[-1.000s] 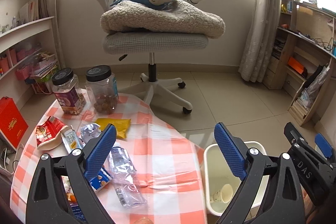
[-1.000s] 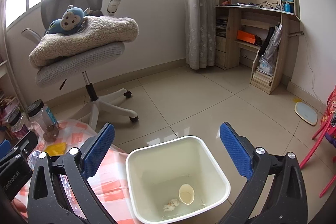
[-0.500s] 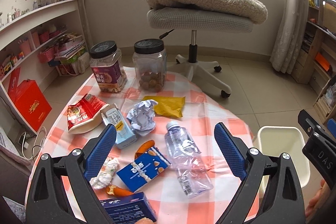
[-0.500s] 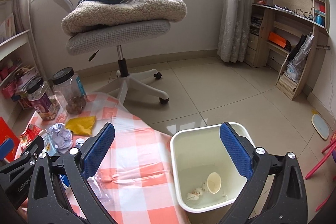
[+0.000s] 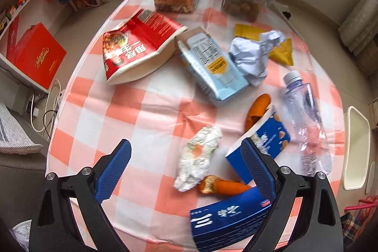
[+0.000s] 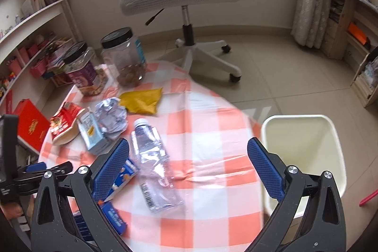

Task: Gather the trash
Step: 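Grasp the orange-stained crumpled tissue with the left tool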

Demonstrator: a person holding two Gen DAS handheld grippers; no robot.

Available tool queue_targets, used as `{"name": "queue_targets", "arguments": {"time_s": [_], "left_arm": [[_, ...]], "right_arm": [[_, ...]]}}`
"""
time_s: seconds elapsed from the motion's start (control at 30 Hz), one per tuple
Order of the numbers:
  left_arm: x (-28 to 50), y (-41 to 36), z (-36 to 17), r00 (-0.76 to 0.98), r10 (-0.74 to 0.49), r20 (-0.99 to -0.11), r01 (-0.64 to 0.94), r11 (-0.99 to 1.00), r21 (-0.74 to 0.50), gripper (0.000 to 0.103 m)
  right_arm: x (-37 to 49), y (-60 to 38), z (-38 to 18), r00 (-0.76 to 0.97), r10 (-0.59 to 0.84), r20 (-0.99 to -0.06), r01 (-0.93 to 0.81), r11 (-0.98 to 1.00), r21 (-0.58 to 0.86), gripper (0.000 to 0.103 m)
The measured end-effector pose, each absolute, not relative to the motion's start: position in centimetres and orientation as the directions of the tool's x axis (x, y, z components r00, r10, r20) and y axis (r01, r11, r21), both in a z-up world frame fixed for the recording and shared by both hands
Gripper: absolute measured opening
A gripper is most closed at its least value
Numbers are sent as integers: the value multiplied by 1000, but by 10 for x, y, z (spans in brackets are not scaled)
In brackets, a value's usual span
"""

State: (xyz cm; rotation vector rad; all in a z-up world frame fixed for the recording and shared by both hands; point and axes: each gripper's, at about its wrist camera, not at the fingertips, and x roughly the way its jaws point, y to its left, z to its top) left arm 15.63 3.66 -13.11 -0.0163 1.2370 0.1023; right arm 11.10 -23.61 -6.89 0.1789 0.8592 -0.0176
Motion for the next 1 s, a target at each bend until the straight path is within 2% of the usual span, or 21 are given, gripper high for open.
{"name": "queue_targets", "arguments": {"time_s": [0.1, 0.2, 0.37, 0.43, 0.47, 0.5, 0.53, 0.6, 0.77, 1.0], "left_arm": [[156, 47, -148, 267, 62, -962, -62, 997, 47, 84], [156, 44, -165, 215, 36, -976, -18, 999, 33, 79], [159, 39, -187, 186, -18, -982, 18, 1000, -15, 71], [158, 39, -196, 163, -59, -985, 19, 998, -57, 56], [157, 38, -197, 173, -49, -984, 26, 999, -45, 55], [154, 38, -195, 184, -40, -982, 32, 999, -35, 42], [153, 41, -192, 183, -58, -981, 24, 998, -55, 37], [149, 54, -187, 186, -88, -979, -25, 995, -95, 37], [133, 93, -159, 269, -25, -963, -119, 991, -59, 37], [106, 113, -120, 344, -49, -938, -140, 985, -102, 37]], "right_arm": [[124, -221, -91, 527, 250, -812, 33, 949, 313, 96], [133, -204, -112, 414, 411, -812, 19, 888, 459, 95], [138, -177, -125, 343, 495, -798, 13, 847, 531, 95], [139, -171, -128, 329, 504, -799, 11, 844, 537, 95], [141, -169, -130, 320, 509, -799, 12, 841, 541, 95], [143, -168, -132, 311, 512, -800, 13, 840, 543, 95], [144, -165, -134, 306, 511, -803, 13, 841, 540, 95], [147, -162, -137, 298, 503, -811, 11, 848, 530, 95], [157, -137, -154, 244, 511, -824, 5, 849, 528, 95], [174, -103, -188, 199, 432, -880, 51, 892, 449, 93]]}}
